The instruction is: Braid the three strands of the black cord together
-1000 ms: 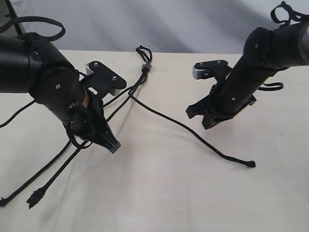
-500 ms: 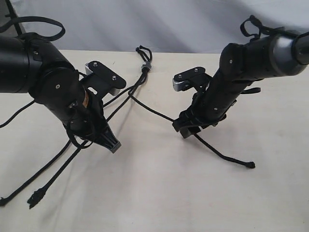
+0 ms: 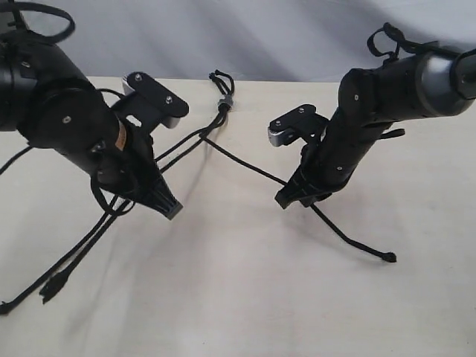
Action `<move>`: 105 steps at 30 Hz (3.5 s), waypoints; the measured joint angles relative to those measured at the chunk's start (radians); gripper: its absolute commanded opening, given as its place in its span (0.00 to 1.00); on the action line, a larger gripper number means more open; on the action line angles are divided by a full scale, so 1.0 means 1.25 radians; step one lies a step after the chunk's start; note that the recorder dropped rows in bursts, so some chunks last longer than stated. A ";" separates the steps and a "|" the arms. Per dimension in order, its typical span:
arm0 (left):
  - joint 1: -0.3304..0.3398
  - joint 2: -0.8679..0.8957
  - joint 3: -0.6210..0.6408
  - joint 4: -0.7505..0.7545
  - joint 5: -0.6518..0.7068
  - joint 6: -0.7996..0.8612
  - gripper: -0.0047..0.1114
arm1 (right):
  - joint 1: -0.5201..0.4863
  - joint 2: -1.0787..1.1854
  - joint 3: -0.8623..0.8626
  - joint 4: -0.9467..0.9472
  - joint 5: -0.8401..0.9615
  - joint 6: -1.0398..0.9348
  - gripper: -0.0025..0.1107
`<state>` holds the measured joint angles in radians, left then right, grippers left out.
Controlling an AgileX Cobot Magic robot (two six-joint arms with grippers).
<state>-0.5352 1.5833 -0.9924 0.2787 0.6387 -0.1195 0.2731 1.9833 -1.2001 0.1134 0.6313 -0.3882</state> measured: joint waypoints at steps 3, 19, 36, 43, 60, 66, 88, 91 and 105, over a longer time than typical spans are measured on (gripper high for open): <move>0.000 -0.046 0.000 0.044 -0.002 -0.005 0.05 | 0.000 0.000 0.000 -0.027 0.005 0.013 0.02; 0.119 -0.080 0.000 0.105 -0.031 -0.047 0.05 | -0.089 0.000 0.000 -0.084 0.017 0.135 0.02; 0.124 0.128 0.002 0.240 -0.112 -0.050 0.05 | -0.083 0.010 0.000 -0.075 0.005 0.192 0.55; 0.180 0.224 0.002 0.267 -0.152 -0.073 0.05 | -0.083 -0.007 0.000 -0.075 0.004 0.189 0.62; -0.015 0.269 -0.011 -0.154 -0.123 0.203 0.05 | -0.083 -0.205 0.000 -0.085 0.032 0.126 0.62; -0.103 0.217 -0.008 -0.234 -0.172 0.222 0.05 | -0.083 -0.209 0.000 -0.091 0.029 0.124 0.62; 0.275 0.200 0.043 -0.245 -0.206 0.193 0.05 | 0.041 -0.156 0.000 0.127 0.065 0.016 0.62; 0.275 0.205 0.043 -0.245 -0.211 0.193 0.05 | 0.126 -0.121 0.000 0.148 0.061 0.019 0.62; 0.275 0.205 0.043 -0.245 -0.199 0.193 0.05 | 0.372 0.076 -0.156 -0.013 0.043 0.282 0.62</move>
<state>-0.1914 1.8392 -0.9388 -0.0276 0.3898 0.1222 0.7384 2.0780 -1.3957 0.0976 0.6848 -0.0357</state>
